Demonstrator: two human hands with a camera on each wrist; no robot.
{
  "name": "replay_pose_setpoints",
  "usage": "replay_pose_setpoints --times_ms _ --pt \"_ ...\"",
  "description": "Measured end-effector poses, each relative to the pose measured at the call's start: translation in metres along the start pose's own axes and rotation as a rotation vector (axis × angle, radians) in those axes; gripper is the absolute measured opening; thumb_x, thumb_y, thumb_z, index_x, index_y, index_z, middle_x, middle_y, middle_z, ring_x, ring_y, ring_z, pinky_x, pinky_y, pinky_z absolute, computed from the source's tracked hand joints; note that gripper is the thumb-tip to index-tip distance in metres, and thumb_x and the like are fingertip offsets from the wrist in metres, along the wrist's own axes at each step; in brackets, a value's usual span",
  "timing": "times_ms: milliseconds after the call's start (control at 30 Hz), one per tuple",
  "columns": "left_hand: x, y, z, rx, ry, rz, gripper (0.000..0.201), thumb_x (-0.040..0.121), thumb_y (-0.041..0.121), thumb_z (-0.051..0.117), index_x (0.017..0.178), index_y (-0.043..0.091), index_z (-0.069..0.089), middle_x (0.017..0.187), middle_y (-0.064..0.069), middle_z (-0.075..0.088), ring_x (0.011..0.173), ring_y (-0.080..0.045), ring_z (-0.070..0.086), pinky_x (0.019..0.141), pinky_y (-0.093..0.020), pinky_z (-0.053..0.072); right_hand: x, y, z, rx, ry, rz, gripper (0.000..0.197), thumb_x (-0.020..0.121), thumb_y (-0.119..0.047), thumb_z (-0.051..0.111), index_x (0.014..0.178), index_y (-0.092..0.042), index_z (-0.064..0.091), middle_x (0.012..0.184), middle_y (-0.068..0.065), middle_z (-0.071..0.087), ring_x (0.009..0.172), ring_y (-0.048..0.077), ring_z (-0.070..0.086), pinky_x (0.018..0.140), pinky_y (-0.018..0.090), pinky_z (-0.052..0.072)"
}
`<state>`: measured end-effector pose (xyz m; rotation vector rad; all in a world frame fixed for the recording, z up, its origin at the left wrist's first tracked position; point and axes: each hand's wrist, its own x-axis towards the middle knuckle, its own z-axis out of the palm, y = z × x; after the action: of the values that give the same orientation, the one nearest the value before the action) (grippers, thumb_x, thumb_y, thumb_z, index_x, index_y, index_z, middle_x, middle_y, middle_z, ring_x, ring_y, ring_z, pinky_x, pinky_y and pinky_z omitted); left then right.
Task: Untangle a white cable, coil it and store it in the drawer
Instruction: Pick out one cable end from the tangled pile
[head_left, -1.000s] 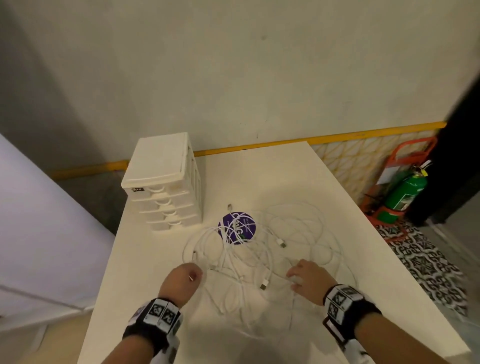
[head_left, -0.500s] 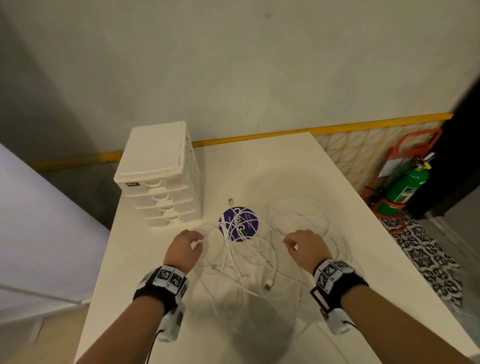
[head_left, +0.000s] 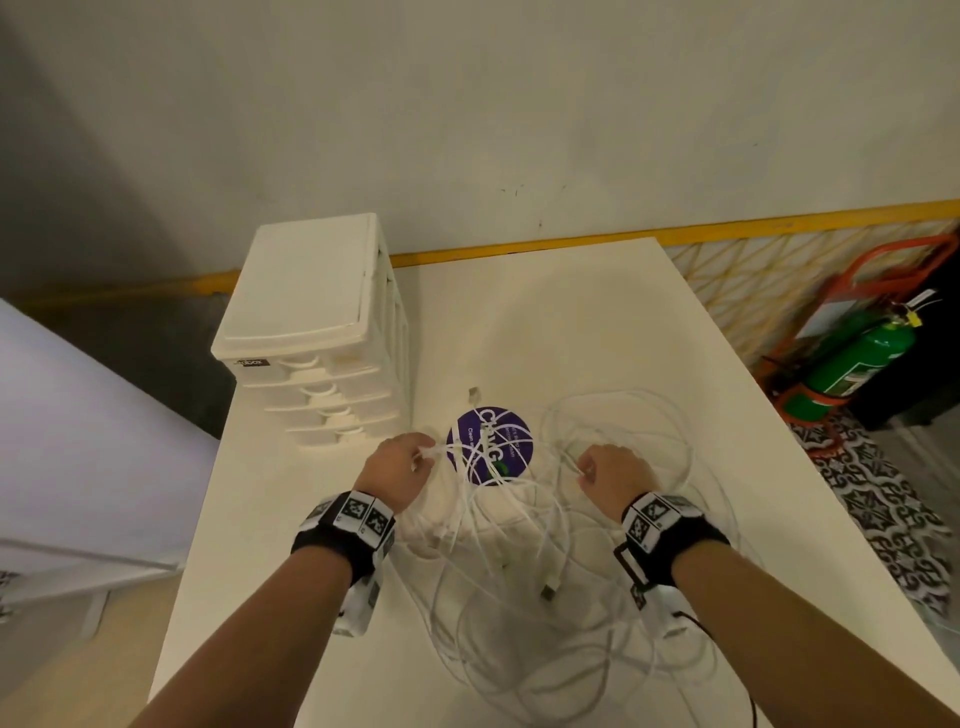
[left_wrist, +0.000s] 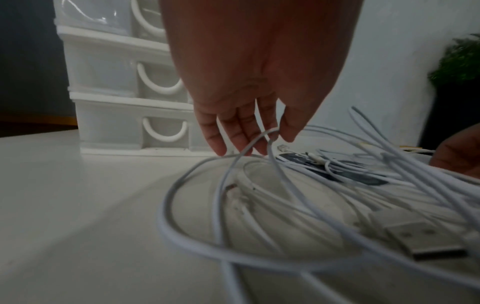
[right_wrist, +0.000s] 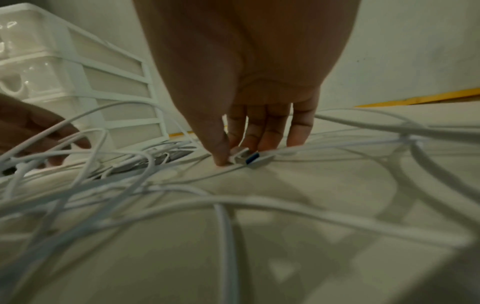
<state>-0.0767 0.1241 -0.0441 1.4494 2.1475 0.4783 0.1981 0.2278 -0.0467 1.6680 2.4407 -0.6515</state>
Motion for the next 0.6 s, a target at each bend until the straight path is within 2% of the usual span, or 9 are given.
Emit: replay_pose_setpoints --times_ms 133,200,233,300,333,433,500,567,600 --pt "0.002 -0.004 0.003 -0.035 0.037 0.017 0.025 0.095 0.019 0.053 0.111 0.008 0.068 0.113 -0.012 0.068 0.105 -0.030 0.060 0.087 -0.028 0.040 0.000 0.005 -0.001 0.236 0.079 0.082 0.022 0.084 -0.027 0.058 0.102 -0.015 0.059 0.104 0.006 0.066 0.098 0.025 0.059 0.084 0.033 0.047" --pt "0.001 -0.008 0.004 -0.056 0.082 -0.011 0.025 0.093 0.018 0.055 0.114 0.009 0.066 0.116 -0.013 0.065 0.106 -0.030 0.059 0.091 -0.030 0.042 -0.002 0.006 -0.005 0.399 0.180 0.082 0.017 0.085 -0.025 0.058 0.098 -0.015 0.060 0.098 0.008 0.068 0.093 0.025 0.062 0.077 0.031 0.047" --pt "-0.002 -0.009 0.004 -0.055 0.107 -0.009 0.027 0.091 0.014 0.057 0.116 0.008 0.064 0.116 -0.015 0.063 0.104 -0.031 0.059 0.093 -0.034 0.045 -0.004 0.006 -0.008 0.481 0.242 0.067 0.013 0.085 -0.024 0.059 0.095 -0.016 0.061 0.094 0.008 0.069 0.088 0.025 0.063 0.074 0.030 0.046" --pt "-0.006 -0.011 0.006 -0.007 0.212 0.081 0.031 0.084 0.006 0.062 0.115 0.005 0.063 0.108 -0.019 0.059 0.098 -0.036 0.059 0.089 -0.044 0.050 -0.008 0.001 -0.017 0.609 0.350 0.030 0.009 0.084 -0.024 0.062 0.089 -0.017 0.064 0.086 0.007 0.071 0.076 0.019 0.062 0.069 0.026 0.046" --pt "-0.008 -0.012 0.008 0.027 0.269 0.160 0.031 0.080 0.008 0.062 0.111 0.005 0.064 0.103 -0.019 0.058 0.094 -0.037 0.059 0.084 -0.045 0.052 -0.009 -0.002 -0.022 0.664 0.391 0.014 0.008 0.084 -0.024 0.063 0.087 -0.017 0.066 0.083 0.006 0.072 0.071 0.015 0.061 0.067 0.023 0.045" --pt "-0.020 -0.005 0.011 0.059 0.367 0.343 0.030 0.078 0.026 0.054 0.097 0.006 0.066 0.094 -0.014 0.060 0.086 -0.028 0.056 0.077 -0.035 0.048 -0.017 -0.017 -0.042 0.812 0.500 -0.038 0.004 0.082 -0.023 0.066 0.081 -0.019 0.067 0.075 0.001 0.068 0.060 0.002 0.054 0.058 0.008 0.041" --pt "-0.026 -0.001 0.015 0.032 0.322 0.365 0.027 0.081 0.029 0.052 0.088 0.007 0.067 0.088 -0.010 0.063 0.082 -0.026 0.057 0.074 -0.034 0.050 -0.022 -0.030 -0.058 0.916 0.557 -0.074 0.004 0.082 -0.021 0.068 0.080 -0.018 0.067 0.070 -0.005 0.063 0.055 -0.002 0.051 0.056 0.007 0.038" --pt "-0.029 0.003 0.018 0.027 0.151 0.263 0.022 0.085 0.028 0.057 0.086 0.010 0.068 0.086 -0.006 0.065 0.080 -0.025 0.060 0.075 -0.036 0.052 -0.027 -0.043 -0.076 1.052 0.591 -0.116 0.005 0.080 -0.019 0.070 0.078 -0.016 0.067 0.066 -0.009 0.062 0.054 -0.003 0.051 0.059 0.008 0.040" --pt "-0.030 0.006 0.021 0.066 0.050 0.186 0.021 0.085 0.029 0.060 0.089 0.011 0.069 0.088 -0.005 0.064 0.084 -0.024 0.060 0.079 -0.035 0.051 -0.029 -0.049 -0.085 1.099 0.601 -0.139 0.006 0.079 -0.018 0.071 0.076 -0.016 0.066 0.066 -0.008 0.062 0.056 -0.002 0.051 0.061 0.010 0.042"
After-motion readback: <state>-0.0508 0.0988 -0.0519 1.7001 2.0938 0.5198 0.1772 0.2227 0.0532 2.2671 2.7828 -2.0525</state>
